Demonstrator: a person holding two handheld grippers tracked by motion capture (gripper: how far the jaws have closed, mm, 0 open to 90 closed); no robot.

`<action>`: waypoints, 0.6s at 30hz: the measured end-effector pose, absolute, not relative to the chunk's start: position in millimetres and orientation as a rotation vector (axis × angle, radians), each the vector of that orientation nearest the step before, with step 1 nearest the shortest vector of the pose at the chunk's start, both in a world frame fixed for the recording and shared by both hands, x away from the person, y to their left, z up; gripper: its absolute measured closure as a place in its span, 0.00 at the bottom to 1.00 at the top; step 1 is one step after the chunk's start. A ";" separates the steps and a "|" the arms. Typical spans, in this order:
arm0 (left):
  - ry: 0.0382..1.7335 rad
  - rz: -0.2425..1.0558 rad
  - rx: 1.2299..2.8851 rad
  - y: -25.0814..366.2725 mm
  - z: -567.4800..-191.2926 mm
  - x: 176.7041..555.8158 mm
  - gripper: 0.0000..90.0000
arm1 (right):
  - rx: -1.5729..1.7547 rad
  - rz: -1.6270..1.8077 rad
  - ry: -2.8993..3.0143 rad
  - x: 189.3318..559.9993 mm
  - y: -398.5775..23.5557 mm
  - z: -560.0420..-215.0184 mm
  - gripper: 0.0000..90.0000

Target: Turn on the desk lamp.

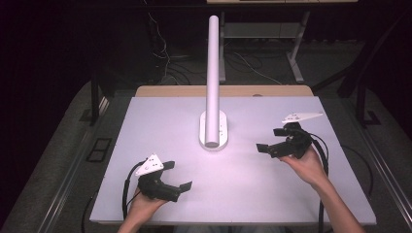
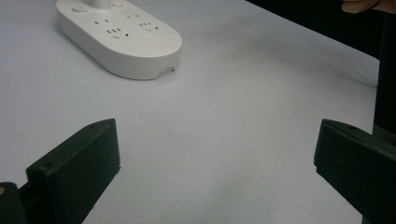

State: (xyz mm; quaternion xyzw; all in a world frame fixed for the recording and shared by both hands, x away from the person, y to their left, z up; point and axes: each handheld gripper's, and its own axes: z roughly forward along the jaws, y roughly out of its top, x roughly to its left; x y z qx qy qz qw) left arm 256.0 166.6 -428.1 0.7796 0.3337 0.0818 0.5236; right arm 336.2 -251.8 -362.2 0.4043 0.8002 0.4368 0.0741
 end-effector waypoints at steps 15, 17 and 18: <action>0.814 0.196 1.862 168.3 -428.2 255.1 0.00 | 1.215 1.348 2.321 283.1 -274.4 -380.8 0.00; 0.814 0.197 1.861 168.4 -428.1 255.0 0.00 | 1.227 1.354 2.304 276.0 -277.7 -386.8 0.00; 0.813 0.198 1.861 168.4 -428.1 255.0 0.00 | 1.232 1.351 2.291 272.4 -279.0 -390.2 0.00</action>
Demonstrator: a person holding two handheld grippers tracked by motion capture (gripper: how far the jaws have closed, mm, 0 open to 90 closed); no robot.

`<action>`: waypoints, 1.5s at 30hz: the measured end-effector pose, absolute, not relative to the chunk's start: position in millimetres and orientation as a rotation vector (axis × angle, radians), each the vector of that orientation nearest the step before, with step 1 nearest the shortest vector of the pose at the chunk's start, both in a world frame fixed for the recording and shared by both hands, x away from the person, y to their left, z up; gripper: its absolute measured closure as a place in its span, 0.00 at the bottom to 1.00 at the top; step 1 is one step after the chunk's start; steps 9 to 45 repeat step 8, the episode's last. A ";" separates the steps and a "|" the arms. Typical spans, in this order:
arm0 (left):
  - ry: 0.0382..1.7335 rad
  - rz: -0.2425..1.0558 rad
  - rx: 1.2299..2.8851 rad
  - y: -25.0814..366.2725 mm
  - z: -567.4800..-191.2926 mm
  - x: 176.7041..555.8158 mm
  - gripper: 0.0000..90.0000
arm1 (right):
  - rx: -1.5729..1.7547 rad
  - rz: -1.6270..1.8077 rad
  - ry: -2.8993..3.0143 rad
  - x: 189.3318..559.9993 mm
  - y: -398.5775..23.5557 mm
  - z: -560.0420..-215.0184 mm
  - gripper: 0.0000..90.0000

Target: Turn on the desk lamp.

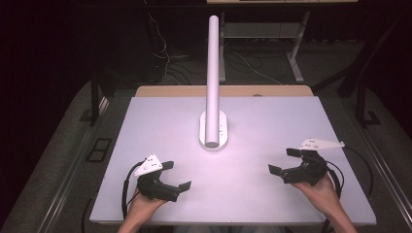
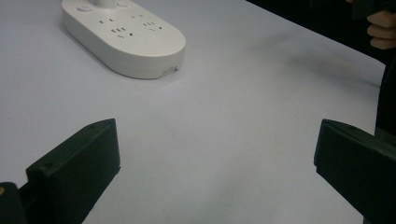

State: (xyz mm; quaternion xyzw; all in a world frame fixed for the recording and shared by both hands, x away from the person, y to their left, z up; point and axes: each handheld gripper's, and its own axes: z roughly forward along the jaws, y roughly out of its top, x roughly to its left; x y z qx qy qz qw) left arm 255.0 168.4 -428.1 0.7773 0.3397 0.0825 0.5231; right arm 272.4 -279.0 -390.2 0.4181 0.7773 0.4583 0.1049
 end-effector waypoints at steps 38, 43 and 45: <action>0.814 0.194 1.856 168.6 -428.1 255.6 0.00 | 1.278 1.358 2.232 250.9 -288.4 -409.8 0.00; 0.814 0.194 1.856 168.6 -428.1 255.6 0.00 | 1.278 1.358 2.232 250.9 -288.4 -409.8 0.00; 0.814 0.194 1.856 168.6 -428.1 255.6 0.00 | 1.278 1.358 2.232 250.9 -288.4 -409.8 0.00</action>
